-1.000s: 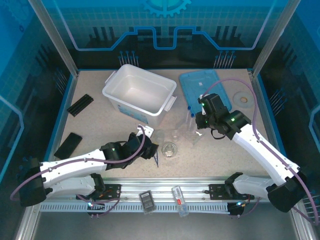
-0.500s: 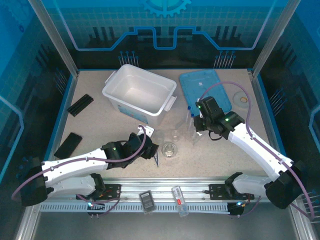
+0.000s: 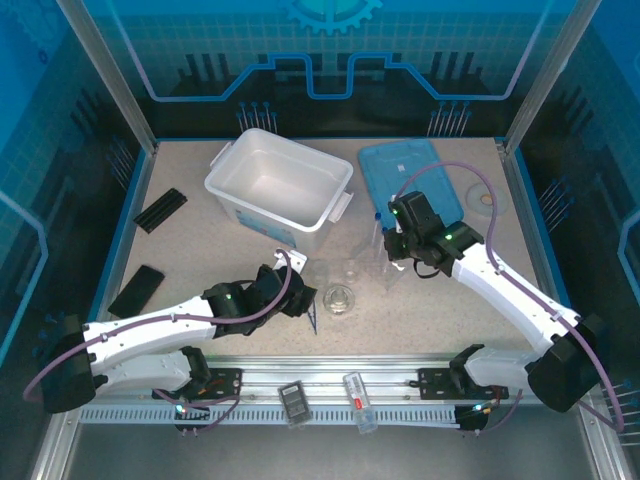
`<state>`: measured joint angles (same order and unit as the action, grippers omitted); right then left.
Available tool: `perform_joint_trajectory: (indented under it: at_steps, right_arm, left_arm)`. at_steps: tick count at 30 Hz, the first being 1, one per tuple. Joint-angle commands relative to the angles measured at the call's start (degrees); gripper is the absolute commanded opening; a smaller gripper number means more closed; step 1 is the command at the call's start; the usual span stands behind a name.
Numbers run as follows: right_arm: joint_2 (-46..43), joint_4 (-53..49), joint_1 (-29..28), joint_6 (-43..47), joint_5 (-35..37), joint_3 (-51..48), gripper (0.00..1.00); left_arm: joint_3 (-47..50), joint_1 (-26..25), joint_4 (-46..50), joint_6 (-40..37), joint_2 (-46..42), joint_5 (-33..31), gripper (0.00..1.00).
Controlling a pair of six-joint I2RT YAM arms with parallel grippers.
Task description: Organize the chemistry lab equipment
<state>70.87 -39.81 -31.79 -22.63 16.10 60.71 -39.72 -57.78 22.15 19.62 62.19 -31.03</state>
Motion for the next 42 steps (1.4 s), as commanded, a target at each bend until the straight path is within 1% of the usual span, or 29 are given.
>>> perform_joint_trajectory:
  at_steps: [1,10,14,17,23,26,33,37,39,42]
  right_arm:
    - [0.57,0.70,0.73,0.02,0.86,-0.89,0.16]
    - [0.85,0.96,0.72,0.13,1.05,-1.81,0.19]
    - [0.43,1.05,0.69,0.16,0.89,-1.83,0.27]
    - [0.15,1.02,0.65,0.21,0.61,-1.82,0.30]
    - [-1.30,0.14,0.50,0.17,0.51,-0.50,0.31]
    - [-2.60,-0.99,0.51,0.50,0.94,0.91,0.32]
    - [-6.06,-2.79,0.51,0.84,1.80,3.03,0.35]
    - [-7.15,-3.32,0.61,1.31,2.58,3.19,0.41]
    - [-7.54,-3.39,0.79,1.61,2.71,3.06,0.48]
    - [-7.77,-2.93,1.36,1.98,2.16,2.60,0.54]
  left_arm:
    - [-0.09,0.47,0.36,1.53,-1.21,0.59,0.81]
    - [0.09,0.74,0.39,1.69,-1.37,0.45,0.81]
    - [0.09,0.91,0.44,1.91,-1.31,0.49,0.81]
    - [0.09,1.00,0.44,2.06,-1.12,0.53,0.81]
    - [-0.37,1.00,0.86,1.50,-0.24,0.68,0.81]
    - [-1.09,0.91,0.79,0.52,0.76,2.01,0.80]
    - [-3.24,-0.99,-0.06,-1.71,3.76,1.56,0.79]
    - [-4.68,-2.22,-1.99,-3.06,5.68,2.86,0.78]
    - [-5.89,-2.85,-2.82,-4.28,7.30,4.10,0.79]
    - [-7.79,-3.91,-3.53,-5.55,9.59,5.47,0.79]
